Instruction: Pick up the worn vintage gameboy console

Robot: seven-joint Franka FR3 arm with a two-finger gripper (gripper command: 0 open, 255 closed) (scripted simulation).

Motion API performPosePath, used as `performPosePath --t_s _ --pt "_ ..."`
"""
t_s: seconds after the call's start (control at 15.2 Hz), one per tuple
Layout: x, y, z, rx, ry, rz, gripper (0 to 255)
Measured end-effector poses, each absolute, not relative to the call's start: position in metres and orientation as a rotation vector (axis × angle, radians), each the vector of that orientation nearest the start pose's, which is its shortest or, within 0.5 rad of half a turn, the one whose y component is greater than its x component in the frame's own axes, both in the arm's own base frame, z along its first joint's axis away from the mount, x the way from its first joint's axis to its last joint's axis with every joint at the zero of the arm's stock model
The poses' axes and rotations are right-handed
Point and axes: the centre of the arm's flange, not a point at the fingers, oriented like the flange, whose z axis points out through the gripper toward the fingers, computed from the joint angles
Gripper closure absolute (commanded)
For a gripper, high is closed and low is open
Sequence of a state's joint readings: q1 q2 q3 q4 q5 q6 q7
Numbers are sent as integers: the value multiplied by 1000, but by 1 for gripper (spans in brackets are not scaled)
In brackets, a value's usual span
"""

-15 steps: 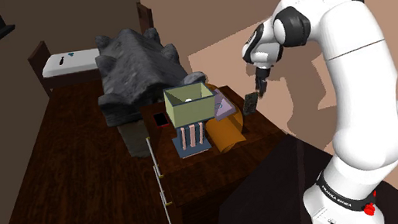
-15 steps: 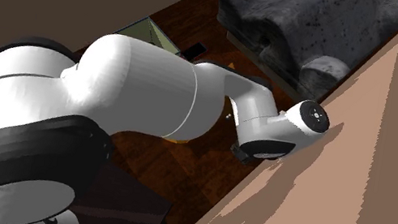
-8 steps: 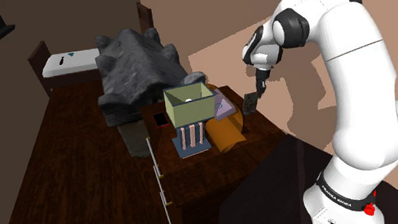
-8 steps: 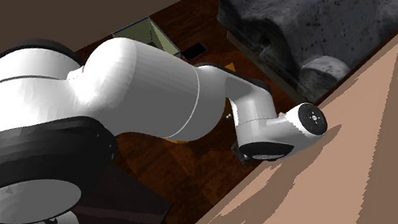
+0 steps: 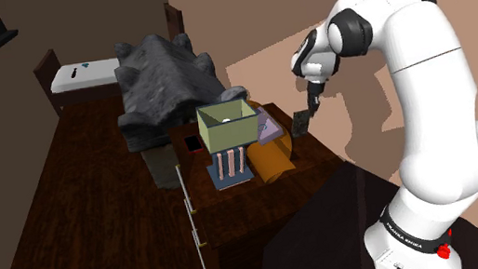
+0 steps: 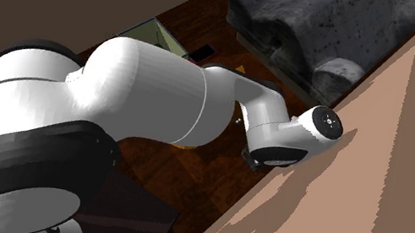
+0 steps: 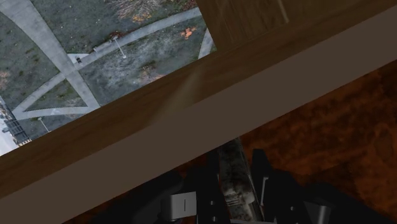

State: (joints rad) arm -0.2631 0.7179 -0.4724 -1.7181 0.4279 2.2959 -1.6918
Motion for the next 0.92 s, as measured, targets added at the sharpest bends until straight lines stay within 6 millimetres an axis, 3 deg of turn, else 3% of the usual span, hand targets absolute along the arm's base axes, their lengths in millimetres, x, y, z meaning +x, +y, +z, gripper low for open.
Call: performPosePath --t_s 0.92 --pt "518 -418 273 -2887 -1147 12 255"
